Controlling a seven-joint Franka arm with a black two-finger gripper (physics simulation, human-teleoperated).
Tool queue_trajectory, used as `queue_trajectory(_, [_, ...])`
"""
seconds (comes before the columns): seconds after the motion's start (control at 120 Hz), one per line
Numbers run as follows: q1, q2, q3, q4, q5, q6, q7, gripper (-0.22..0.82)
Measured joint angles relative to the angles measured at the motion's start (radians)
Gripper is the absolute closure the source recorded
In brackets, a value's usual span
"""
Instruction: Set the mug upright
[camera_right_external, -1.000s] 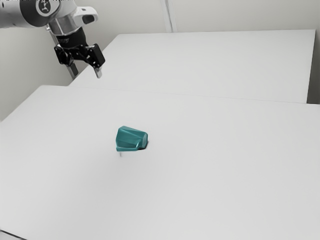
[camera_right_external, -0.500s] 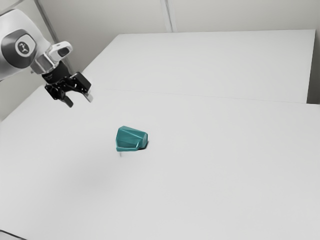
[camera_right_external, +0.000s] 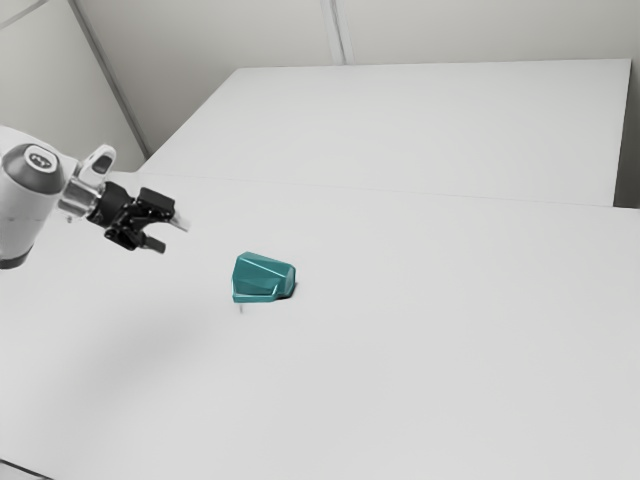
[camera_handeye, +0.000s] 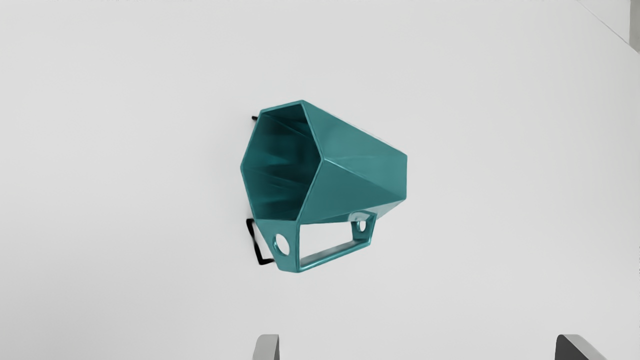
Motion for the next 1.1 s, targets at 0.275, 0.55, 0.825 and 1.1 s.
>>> queue_trajectory(0.275, [0.049,0.121,0.000,0.015,-0.152,0.020,0.205,0.00])
queue_trajectory(0.55, [0.078,0.229,-0.001,0.048,-0.258,-0.038,0.301,0.00])
queue_trajectory(0.825, [0.083,0.321,-0.002,0.113,-0.296,-0.113,0.334,0.00])
queue_trajectory(1.1, [0.082,0.399,-0.025,0.176,-0.315,-0.133,0.357,0.00])
